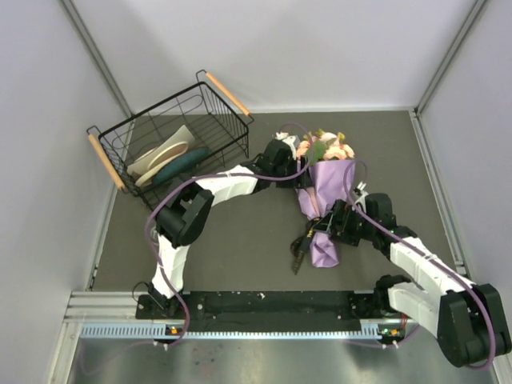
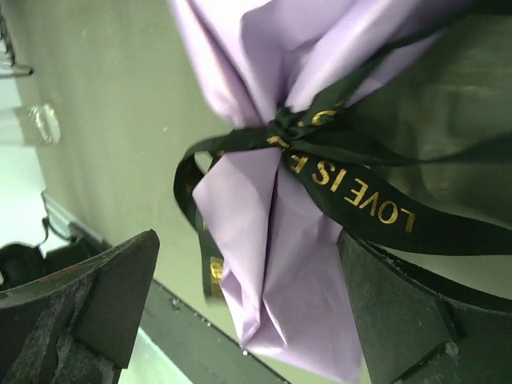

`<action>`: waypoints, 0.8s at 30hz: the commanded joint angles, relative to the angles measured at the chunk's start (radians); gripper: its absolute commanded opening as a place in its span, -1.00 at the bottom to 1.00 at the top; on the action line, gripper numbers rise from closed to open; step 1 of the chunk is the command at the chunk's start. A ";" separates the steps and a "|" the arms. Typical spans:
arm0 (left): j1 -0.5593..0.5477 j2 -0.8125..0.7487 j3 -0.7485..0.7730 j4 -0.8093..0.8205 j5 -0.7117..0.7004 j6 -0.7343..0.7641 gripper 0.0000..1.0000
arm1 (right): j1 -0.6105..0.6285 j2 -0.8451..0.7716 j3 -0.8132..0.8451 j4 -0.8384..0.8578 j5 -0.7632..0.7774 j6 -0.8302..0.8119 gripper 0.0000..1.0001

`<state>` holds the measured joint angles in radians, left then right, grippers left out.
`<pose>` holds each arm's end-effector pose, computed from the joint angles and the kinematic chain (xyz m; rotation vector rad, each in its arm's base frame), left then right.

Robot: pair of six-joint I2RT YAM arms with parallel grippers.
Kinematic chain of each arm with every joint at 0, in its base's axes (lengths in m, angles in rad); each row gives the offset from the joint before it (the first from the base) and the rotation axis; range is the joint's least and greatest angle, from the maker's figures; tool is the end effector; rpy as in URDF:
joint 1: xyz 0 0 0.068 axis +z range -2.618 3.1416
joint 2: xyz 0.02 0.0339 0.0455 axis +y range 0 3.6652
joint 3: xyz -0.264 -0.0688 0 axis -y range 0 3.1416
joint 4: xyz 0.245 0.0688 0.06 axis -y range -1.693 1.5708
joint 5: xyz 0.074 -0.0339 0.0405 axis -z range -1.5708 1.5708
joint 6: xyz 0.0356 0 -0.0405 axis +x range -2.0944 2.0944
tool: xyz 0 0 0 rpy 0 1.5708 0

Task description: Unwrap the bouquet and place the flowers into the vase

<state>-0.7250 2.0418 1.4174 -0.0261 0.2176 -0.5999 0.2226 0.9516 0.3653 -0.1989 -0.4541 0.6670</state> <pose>0.3394 -0.3109 0.1883 0.2772 2.3656 -0.9298 0.1712 0.0548 0.1680 0.3117 2.4458 0.9494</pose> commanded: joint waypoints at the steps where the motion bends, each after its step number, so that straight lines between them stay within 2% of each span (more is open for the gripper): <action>1: 0.041 -0.011 0.115 -0.075 0.020 0.069 0.50 | 0.044 0.050 0.062 0.057 -0.100 0.023 0.91; 5: 0.042 -0.161 0.072 -0.136 0.020 0.130 0.61 | 0.044 0.018 0.138 -0.095 0.049 -0.069 0.92; 10: 0.016 -0.411 -0.156 -0.117 0.109 0.147 0.63 | 0.041 -0.094 0.138 -0.197 0.237 -0.070 0.92; 13: -0.043 -0.524 -0.287 -0.100 0.176 0.157 0.54 | 0.041 -0.171 0.133 -0.281 0.406 0.005 0.92; 15: -0.086 -0.575 -0.375 -0.089 0.148 0.147 0.47 | 0.029 -0.252 0.107 -0.345 0.533 0.141 0.94; 17: -0.169 -0.640 -0.425 -0.087 0.099 0.132 0.43 | -0.001 -0.356 0.075 -0.352 0.542 0.232 0.93; 20: -0.275 -0.690 -0.501 -0.074 0.011 0.108 0.37 | -0.022 -0.445 0.017 -0.355 0.532 0.341 0.79; 21: -0.312 -0.696 -0.541 -0.049 0.000 0.082 0.33 | -0.025 -0.477 -0.003 -0.356 0.538 0.361 0.69; 24: -0.329 -0.709 -0.642 0.064 0.035 -0.024 0.15 | -0.028 -0.466 -0.019 -0.390 0.590 0.420 0.53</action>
<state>-1.0405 1.3670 0.8772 -0.1055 0.2756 -0.5037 0.2058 0.4805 0.3717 -0.5365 0.0380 0.9455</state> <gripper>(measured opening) 0.626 0.813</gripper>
